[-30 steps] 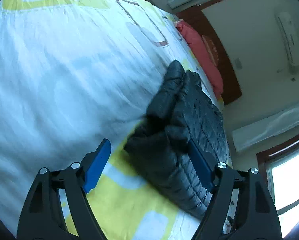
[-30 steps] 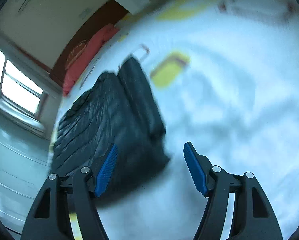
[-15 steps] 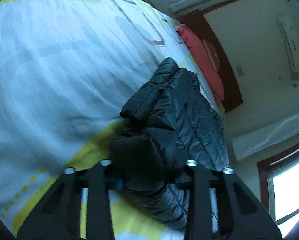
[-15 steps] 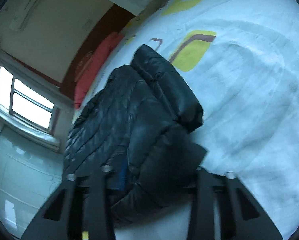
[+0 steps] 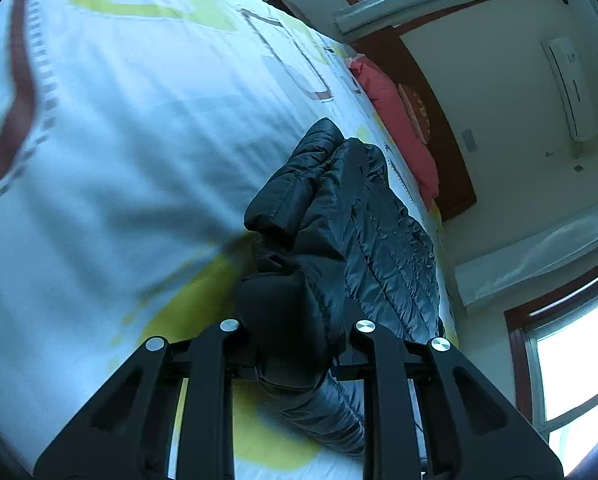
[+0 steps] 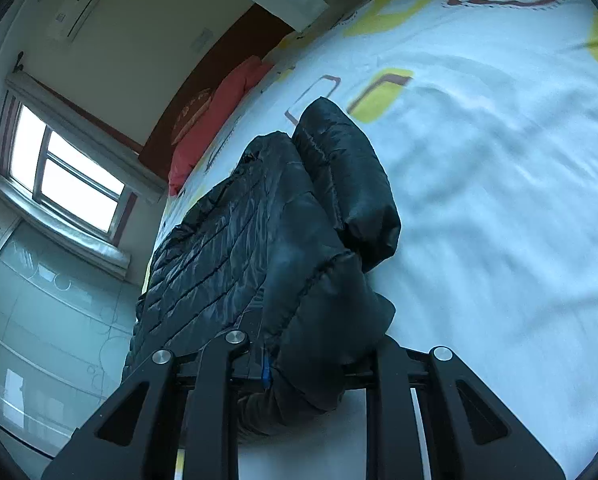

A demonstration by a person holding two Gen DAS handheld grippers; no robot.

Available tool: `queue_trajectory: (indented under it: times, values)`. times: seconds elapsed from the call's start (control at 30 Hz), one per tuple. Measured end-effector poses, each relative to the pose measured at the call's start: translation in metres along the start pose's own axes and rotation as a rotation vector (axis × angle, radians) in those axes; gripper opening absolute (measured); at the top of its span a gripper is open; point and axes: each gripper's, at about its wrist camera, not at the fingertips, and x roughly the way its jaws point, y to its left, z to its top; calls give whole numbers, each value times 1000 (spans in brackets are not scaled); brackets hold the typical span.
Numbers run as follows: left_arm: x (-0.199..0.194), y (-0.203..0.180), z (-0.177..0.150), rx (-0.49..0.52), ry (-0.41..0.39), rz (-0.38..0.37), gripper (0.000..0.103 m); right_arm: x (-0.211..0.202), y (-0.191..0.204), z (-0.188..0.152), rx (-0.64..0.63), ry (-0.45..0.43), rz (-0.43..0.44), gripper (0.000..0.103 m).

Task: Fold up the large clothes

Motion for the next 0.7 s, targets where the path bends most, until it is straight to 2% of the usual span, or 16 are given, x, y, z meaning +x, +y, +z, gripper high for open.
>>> queue_trajectory:
  times: [0.43,0.5,0.57,0.6,0.63,0.67,0.7]
  values:
    - [-85,41,-48,-5,39,3,21,-66,-40,-49,62,63,16,21]
    - [-94,46,-53,4,41,-1,21,-71,-43,-53,51,72,17,25]
    - [-99,51,-55,28,35,-16,29,-74,-48,-55,51,73,19,30]
    - [-99,52,-54,24,26,-2,33,-74,-52,-54,63,70,20,36]
    - [-102,55,-56,13,20,7,44,-75,-55,-53,84,65,21,39]
    - [-102,58,-55,-14,16,16,54,-76,-58,-53,103,58,22,47]
    - [-103,61,-55,-27,14,14,57,-78,-61,-52,121,45,23,53]
